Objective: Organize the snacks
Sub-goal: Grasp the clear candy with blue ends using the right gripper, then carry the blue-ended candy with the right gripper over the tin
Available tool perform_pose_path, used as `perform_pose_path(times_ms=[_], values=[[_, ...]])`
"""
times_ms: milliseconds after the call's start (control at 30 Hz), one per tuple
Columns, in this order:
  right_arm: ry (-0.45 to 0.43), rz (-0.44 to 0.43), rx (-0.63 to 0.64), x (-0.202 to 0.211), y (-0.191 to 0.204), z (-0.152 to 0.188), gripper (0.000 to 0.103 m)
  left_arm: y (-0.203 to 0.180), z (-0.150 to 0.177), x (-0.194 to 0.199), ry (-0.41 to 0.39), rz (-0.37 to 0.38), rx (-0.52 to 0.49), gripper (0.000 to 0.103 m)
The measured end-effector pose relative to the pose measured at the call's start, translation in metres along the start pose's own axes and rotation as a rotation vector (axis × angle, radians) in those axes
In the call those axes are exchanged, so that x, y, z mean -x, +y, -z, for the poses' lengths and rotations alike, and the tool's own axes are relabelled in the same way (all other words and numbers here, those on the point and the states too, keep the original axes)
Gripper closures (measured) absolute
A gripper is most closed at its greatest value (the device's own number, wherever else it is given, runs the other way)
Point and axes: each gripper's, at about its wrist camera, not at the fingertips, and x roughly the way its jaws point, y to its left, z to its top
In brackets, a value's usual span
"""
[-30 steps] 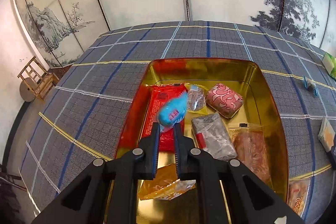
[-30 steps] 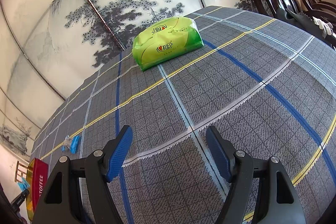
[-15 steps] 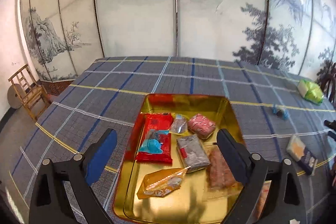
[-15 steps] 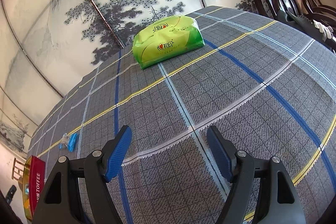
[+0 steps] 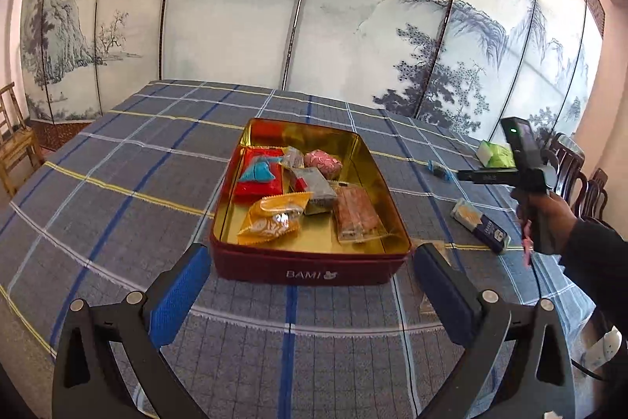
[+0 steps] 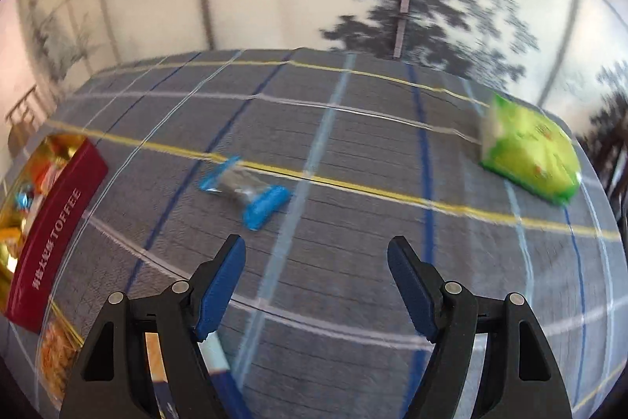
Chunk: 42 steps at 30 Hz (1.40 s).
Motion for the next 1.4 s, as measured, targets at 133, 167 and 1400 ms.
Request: perform_pose_path(times_ms=[133, 167, 1400], values=[[0.045, -0.014, 0.089, -0.030, 0.026, -0.026, 0.032, -0.004, 0.015, 0.013, -0.047, 0.015, -0.028, 0.001], [0.059, -0.039, 0.092, -0.037, 0.026, -0.030, 0.033, -0.005, 0.019, 0.015, -0.050, 0.021, -0.036, 0.001], [-0.141, 0.079, -0.123, 0.066, 0.065, -0.021, 0.079, -0.034, 0.030, 0.022, -0.043, -0.091, -0.063, 0.001]])
